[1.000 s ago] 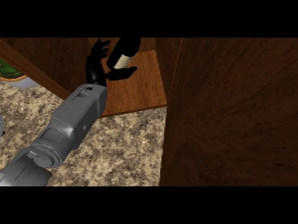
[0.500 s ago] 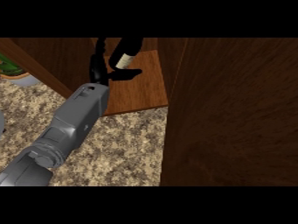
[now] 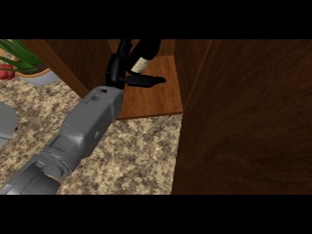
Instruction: Pick up the wine, place it into the cabinet and close the cabinet
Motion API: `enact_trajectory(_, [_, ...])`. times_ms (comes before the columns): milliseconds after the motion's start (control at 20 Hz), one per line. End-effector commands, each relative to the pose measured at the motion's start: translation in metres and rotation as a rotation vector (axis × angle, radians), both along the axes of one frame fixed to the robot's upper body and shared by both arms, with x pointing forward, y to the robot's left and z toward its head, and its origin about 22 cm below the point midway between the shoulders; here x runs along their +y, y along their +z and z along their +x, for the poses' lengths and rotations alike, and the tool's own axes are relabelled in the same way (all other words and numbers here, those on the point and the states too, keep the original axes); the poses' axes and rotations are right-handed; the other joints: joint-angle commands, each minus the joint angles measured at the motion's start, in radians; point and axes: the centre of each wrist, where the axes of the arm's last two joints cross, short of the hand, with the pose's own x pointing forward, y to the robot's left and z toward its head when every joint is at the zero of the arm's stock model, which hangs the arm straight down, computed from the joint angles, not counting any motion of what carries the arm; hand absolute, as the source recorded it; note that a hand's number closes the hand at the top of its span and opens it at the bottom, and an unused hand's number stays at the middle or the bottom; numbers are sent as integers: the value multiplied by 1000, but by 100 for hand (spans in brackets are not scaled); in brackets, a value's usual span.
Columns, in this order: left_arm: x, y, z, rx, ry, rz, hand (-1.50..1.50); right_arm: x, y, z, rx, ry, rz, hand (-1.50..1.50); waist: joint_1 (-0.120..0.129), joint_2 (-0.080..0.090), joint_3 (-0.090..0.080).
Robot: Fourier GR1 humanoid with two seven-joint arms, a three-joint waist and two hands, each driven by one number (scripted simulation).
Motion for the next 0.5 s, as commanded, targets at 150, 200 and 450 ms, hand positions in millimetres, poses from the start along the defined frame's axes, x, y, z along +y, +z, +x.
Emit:
enact_trajectory(150, [20,8,5,-128,-151,-220,-150,-7,-4,-3,8,-61,-2,-150,77,-34,10])
enact_trajectory(200, [10,33,15,-112,-166,-215,-150,-6,-4,-6,12,-57,-8,-150,78,-37,10])
enact_trajectory(450, [-20,17,-1,-76,-248,-216,-150,-3,6,-9,13,-90,-8,-150,108,-50,10])
